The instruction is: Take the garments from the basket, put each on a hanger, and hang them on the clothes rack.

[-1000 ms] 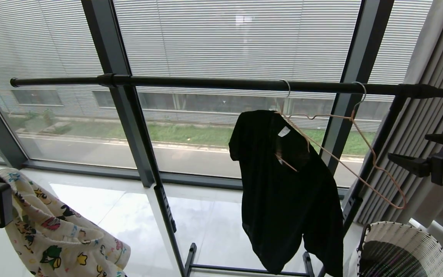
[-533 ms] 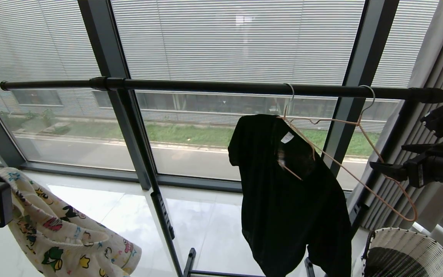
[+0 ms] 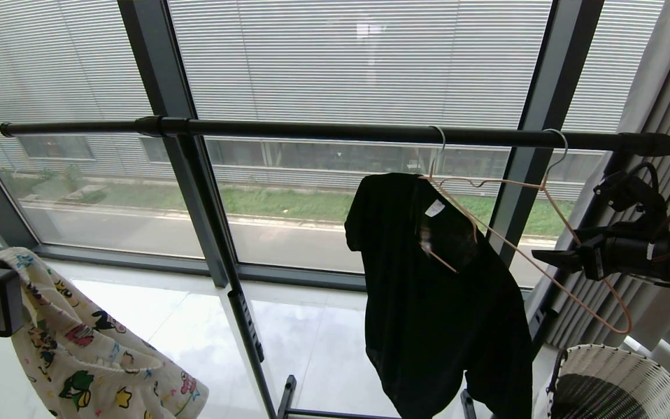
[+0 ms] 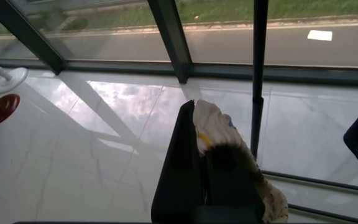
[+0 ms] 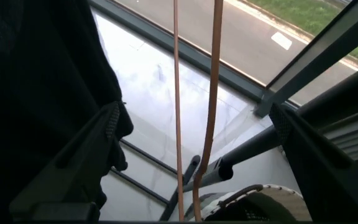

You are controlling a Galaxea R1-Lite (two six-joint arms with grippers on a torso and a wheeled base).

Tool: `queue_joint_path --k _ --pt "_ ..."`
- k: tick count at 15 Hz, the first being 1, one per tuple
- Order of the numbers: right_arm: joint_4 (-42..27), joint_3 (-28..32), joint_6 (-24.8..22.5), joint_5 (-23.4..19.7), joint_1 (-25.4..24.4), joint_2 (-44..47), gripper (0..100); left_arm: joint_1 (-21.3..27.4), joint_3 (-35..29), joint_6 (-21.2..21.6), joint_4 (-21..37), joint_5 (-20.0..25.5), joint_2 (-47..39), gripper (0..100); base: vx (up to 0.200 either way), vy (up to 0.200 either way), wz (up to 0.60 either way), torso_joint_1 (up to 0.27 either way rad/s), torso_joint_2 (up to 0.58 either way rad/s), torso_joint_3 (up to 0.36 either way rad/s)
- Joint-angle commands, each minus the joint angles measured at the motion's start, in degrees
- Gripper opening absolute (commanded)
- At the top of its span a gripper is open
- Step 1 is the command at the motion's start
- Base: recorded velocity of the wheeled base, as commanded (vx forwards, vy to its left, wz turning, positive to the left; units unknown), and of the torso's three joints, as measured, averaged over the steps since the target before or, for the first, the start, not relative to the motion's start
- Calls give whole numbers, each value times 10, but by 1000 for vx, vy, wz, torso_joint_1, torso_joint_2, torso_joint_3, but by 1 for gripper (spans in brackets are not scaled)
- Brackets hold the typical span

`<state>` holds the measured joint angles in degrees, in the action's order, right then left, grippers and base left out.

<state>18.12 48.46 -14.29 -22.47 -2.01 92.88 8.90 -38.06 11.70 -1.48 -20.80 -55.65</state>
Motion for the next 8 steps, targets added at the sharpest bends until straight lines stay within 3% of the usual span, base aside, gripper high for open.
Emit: queue_joint_path --k 1,8 --pt "1 2 0 -1 0 26 100 5 0 0 0 0 -2 0 0 0 0 0 0 0" --pt "2 26 30 0 1 54 100 22 0 0 0 -1 -9 0 0 0 0 0 0 0"
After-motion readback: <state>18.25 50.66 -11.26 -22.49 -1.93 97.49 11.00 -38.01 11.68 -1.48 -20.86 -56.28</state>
